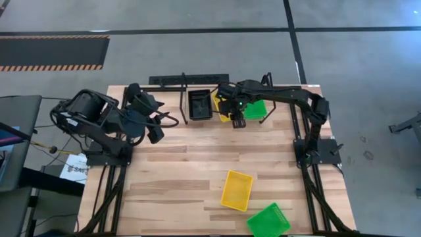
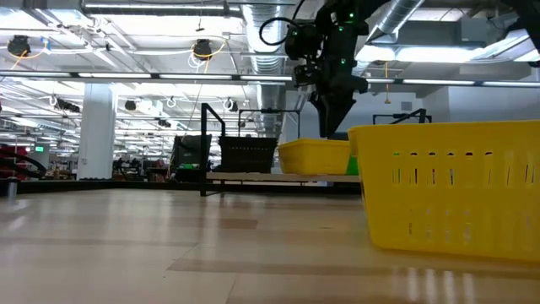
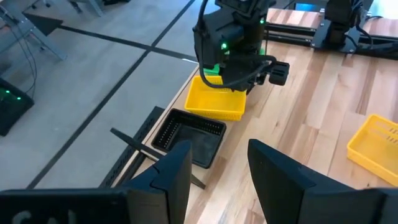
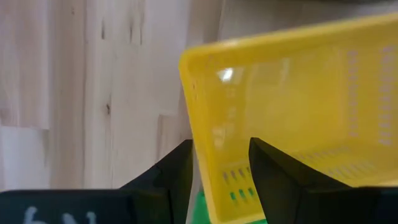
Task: Stack baskets on shelf by color
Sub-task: Adjust the stacked bins on the shelf
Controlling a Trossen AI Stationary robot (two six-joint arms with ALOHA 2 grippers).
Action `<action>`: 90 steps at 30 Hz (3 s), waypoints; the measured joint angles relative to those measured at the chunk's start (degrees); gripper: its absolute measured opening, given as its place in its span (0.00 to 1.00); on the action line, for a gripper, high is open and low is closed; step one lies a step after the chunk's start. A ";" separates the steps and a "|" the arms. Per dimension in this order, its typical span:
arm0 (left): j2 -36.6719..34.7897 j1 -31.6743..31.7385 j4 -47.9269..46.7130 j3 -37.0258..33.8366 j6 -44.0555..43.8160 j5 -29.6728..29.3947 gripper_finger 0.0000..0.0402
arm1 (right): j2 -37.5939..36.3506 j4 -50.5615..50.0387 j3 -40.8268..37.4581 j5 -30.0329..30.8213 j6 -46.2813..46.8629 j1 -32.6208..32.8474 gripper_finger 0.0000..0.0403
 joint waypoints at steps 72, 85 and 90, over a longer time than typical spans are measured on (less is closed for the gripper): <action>0.02 0.02 0.00 0.00 -1.57 0.24 0.36 | 0.97 8.98 -7.34 -7.33 5.57 -3.11 0.33; 0.02 0.04 0.02 0.00 -1.90 0.24 0.36 | 0.95 12.77 -7.32 -6.81 14.23 -0.61 0.07; 0.02 0.02 0.00 0.00 -1.90 0.25 0.36 | 0.95 13.18 -7.34 -6.91 10.87 1.08 0.04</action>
